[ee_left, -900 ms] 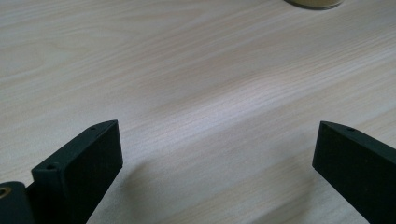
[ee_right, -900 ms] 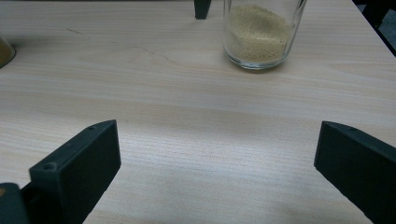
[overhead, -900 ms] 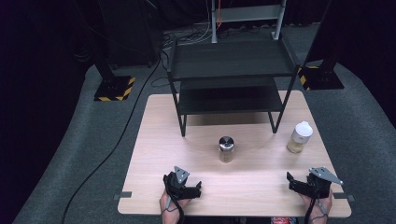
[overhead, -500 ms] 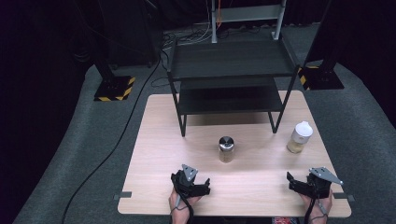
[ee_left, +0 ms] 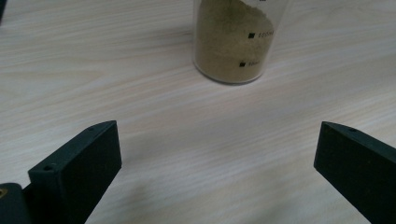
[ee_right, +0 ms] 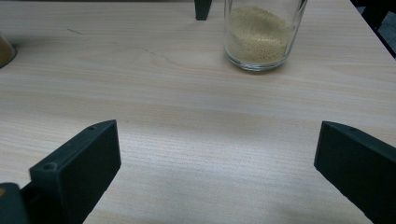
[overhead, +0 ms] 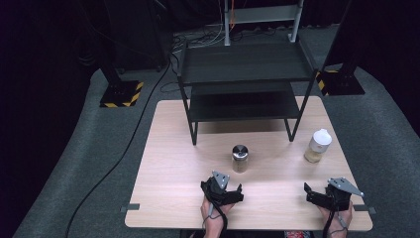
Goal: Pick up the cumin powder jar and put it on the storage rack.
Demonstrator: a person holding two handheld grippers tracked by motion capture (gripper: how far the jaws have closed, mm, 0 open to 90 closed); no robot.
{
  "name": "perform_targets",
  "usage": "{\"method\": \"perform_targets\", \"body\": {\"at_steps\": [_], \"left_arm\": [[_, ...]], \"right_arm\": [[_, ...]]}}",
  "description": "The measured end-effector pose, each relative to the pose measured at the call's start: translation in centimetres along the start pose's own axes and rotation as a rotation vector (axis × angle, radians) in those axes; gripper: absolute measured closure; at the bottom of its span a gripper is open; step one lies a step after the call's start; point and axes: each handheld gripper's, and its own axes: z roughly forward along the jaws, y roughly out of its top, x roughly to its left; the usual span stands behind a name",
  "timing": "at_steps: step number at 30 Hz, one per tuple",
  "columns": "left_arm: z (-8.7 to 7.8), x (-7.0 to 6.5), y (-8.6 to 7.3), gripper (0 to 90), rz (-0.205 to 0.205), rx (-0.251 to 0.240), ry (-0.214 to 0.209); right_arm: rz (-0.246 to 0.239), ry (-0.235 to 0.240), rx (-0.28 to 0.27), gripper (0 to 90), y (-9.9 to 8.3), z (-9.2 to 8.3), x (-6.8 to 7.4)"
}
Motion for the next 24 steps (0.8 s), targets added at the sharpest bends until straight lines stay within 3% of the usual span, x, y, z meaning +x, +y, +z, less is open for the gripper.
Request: {"method": "perform_targets", "body": {"at_steps": [11, 24], "left_arm": [[2.6, -1.0, 1.1, 0.8, -0.056, -0.047, 0.001], [4.9, -2.7, 2.2, 1.2, -0.041, -0.08, 0.052]], "right_arm": [[-0.006, 0.003, -0.003, 0.0, 0.0, 0.0, 0.0], [-0.012, 0.003, -0.001, 0.0, 0.0, 0.0, 0.0]]}}
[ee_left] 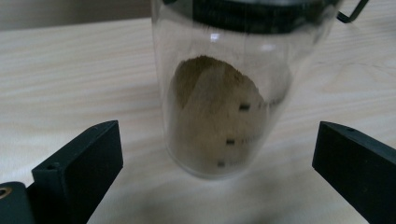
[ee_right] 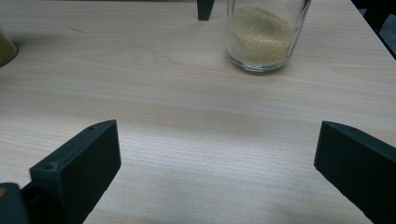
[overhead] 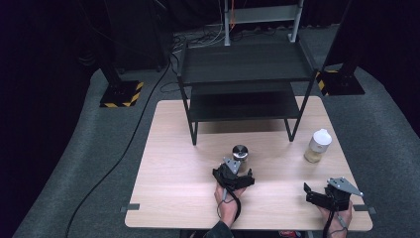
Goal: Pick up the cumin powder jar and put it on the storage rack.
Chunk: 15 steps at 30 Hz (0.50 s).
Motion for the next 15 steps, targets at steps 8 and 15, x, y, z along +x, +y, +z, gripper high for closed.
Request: {"method": "perform_targets", "body": {"at_steps": [8, 15], "left_arm": [[0.9, -0.2, 0.4, 2.1, -0.011, -0.013, 0.01], [1.4, -0.4, 0.4, 28.6, 0.01, -0.038, 0.006]], "right_arm": [[-0.001, 0.001, 0.0, 0.0, 0.0, 0.0, 0.0], [-0.003, 0.0, -0.003, 0.0, -0.1, 0.0, 0.0]]}}
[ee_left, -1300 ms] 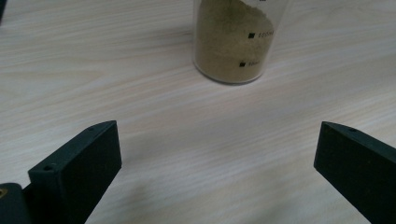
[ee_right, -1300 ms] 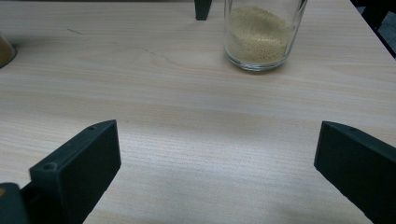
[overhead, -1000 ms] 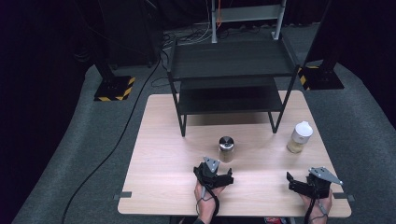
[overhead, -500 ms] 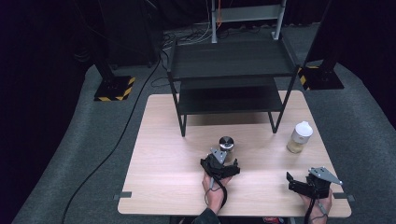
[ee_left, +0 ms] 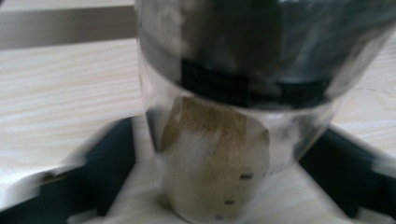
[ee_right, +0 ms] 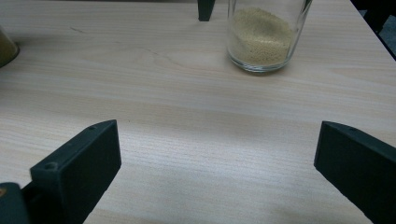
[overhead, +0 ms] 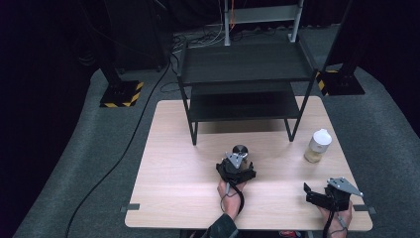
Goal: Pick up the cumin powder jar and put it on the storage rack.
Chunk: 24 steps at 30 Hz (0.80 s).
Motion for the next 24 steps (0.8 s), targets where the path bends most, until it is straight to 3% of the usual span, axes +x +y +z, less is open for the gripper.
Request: {"method": "perform_targets", "body": {"at_steps": [2, 8, 11, 24], "left_arm": [[-0.1, -0.2, -0.2, 29.9, 0.015, -0.011, 0.01], [-0.2, 0.8, -0.3, 30.0, 0.012, -0.018, -0.026], [-0.4, 1.8, -0.3, 30.0, -0.002, -0.016, -0.057], [-1.6, 3.3, -0.6, 30.0, -0.031, -0.006, -0.081]], "right_arm": [[0.001, 0.001, -0.001, 0.0, 0.0, 0.0, 0.0], [0.0, 0.003, -0.002, 0.0, 0.0, 0.0, -0.1], [0.0, 0.004, -0.004, 0.0, -0.1, 0.0, -0.1], [-0.003, -0.001, -0.005, 0.0, -0.1, 0.0, 0.0]]}}
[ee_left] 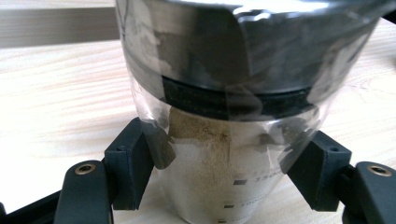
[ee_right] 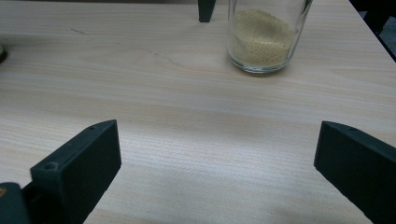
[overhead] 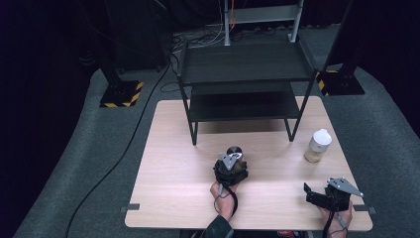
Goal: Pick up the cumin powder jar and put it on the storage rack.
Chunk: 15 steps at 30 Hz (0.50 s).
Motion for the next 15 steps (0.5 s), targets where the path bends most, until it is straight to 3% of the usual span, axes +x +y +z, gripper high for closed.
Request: {"method": "perform_targets", "body": {"at_steps": [15], "left_arm": [[-2.0, 1.0, -0.2, 30.0, 0.0, -0.012, 0.001]], "right_arm": [[-0.001, 0.005, 0.0, 0.0, 0.0, 0.0, -0.1]]}}
